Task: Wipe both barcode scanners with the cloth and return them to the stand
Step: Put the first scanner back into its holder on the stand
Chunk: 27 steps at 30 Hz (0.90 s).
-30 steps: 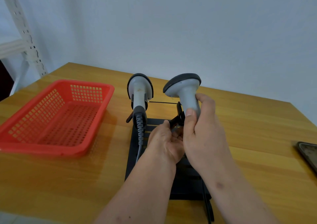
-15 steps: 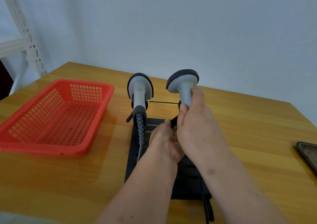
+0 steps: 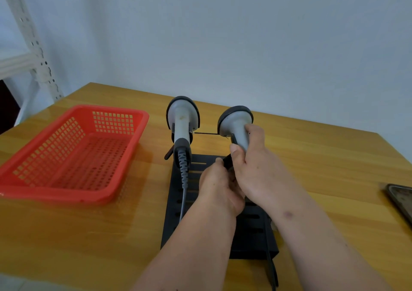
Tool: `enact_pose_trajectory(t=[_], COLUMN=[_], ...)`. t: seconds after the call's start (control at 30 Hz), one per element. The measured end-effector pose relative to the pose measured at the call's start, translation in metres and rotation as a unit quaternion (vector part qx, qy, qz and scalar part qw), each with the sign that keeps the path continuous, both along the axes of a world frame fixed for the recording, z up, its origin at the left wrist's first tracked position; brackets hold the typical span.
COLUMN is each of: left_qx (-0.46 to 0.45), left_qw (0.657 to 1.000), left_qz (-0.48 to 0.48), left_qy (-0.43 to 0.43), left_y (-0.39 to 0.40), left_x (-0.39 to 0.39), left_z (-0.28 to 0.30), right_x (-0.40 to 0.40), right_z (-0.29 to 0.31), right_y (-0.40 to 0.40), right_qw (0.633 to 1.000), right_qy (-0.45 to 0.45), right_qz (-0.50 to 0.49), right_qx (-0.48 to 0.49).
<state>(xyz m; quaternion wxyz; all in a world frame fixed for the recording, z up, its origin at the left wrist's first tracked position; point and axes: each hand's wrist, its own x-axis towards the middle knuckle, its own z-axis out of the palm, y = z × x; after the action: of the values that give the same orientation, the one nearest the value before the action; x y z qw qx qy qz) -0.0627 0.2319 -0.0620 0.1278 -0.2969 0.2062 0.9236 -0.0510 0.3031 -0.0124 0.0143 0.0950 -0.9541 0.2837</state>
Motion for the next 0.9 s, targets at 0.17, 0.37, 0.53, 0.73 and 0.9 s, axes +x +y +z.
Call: enact_pose_trajectory(t=[0.17,0.37,0.53,0.73,0.9], left_qx=[-0.032,-0.106,-0.144,-0.176,-0.226], left_qw=[0.999,0.993,0.986,0.97,0.954], left_qz=[-0.008,-0.031,-0.048,-0.089,-0.096], left_qy=[0.033,0.043,0.064,0.142,0.174], left_y=[0.001,0.002,-0.004,-0.021,-0.042], left_x=[0.007,0.035,0.058,0.094,0.111], left_z=[0.001,0.017,0.026,0.044,0.052], right_x=[0.001,0.006,0.013,0.021,0.027], right_z=[0.005,0.004,0.004,0.005,0.004], right_y=[0.003,0.007,0.006,0.0,-0.005], right_qw=[1.0,0.998,0.998,0.997,0.997], right_qy=[-0.004,0.022,0.032,0.025,0.032], right_qz=[-0.004,-0.012,-0.018,-0.02,-0.025], right_qx=[0.026,0.051,0.055,0.063,0.059])
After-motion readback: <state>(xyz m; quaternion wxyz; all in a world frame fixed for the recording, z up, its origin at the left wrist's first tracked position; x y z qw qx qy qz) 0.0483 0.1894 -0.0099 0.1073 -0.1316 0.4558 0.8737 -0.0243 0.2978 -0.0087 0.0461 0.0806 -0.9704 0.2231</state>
